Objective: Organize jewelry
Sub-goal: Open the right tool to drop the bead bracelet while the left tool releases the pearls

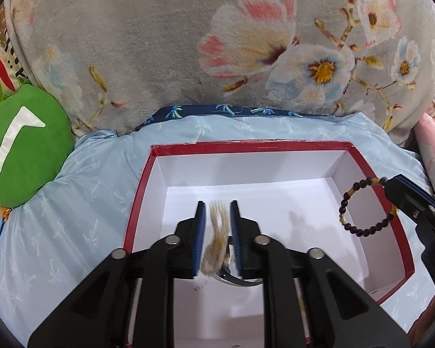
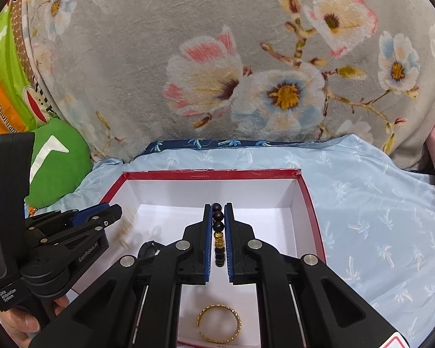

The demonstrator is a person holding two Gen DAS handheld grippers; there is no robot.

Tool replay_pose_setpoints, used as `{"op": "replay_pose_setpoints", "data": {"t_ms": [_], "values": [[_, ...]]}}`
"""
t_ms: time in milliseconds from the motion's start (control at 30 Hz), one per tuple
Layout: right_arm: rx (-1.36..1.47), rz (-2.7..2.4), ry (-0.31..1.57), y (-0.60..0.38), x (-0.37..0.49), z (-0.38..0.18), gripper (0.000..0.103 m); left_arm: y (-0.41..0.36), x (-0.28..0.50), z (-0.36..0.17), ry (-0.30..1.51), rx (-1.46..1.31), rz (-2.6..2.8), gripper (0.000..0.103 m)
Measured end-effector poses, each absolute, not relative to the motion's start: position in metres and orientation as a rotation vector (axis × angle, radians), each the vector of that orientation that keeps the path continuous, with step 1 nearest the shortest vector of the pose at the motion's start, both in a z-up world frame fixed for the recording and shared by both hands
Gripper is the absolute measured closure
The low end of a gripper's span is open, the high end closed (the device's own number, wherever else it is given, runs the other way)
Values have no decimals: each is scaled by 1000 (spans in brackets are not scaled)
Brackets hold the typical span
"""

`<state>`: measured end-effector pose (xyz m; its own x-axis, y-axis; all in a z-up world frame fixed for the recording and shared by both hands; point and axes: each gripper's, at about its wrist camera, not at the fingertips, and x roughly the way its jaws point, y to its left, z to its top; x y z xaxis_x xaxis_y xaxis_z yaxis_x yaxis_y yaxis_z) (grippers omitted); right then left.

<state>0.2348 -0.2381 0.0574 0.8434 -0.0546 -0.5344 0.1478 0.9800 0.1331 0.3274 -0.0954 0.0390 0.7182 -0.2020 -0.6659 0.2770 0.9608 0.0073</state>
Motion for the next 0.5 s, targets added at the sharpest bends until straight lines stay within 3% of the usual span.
{"op": "replay_pose_setpoints", "data": {"t_ms": [33,67,100,167,233,500], "values": [[168,-112,549,-238,235,57,91,-95,328,38,725,105,-257,50],[164,-118,546,-237,236,57,83,-94,329,38,721,97,-239,34],[165,-125,538,-237,236,57,69,-93,327,38,705,92,-222,33],[173,-142,511,-237,232,59,54,-93,325,40,686,108,-209,25],[179,-147,496,-238,228,61,53,-92,322,41,684,110,-210,20],[175,-132,476,-229,206,72,50,-88,306,55,669,105,-213,17]]}}
